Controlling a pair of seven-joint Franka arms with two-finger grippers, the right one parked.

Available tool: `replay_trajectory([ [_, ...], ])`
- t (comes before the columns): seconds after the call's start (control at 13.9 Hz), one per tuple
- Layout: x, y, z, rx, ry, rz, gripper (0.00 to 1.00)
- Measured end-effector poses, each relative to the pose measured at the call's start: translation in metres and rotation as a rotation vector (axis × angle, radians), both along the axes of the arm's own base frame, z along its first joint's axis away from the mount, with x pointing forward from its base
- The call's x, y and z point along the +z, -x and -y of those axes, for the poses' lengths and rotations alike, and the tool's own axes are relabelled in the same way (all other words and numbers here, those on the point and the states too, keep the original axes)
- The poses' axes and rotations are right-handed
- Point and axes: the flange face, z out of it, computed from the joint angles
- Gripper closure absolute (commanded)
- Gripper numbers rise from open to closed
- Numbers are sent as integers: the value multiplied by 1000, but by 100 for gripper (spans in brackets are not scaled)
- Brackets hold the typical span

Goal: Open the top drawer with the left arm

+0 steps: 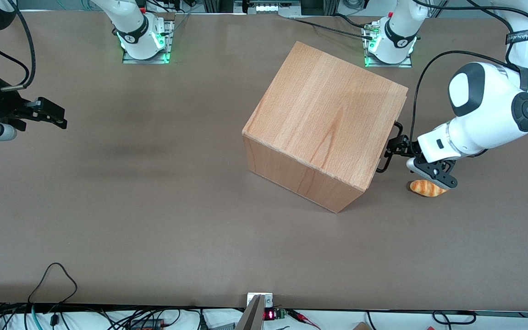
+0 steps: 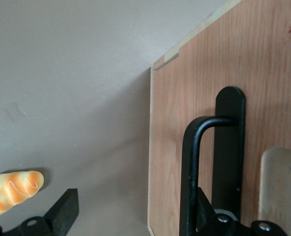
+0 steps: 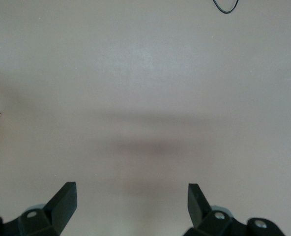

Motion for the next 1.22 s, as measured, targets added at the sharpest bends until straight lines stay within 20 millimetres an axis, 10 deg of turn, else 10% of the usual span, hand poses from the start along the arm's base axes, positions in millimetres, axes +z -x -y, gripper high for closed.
replay_trajectory([
  [0.36, -7, -4, -12, 16, -6, 7, 0],
  [1.22, 2, -27, -145, 218, -71, 155, 0],
])
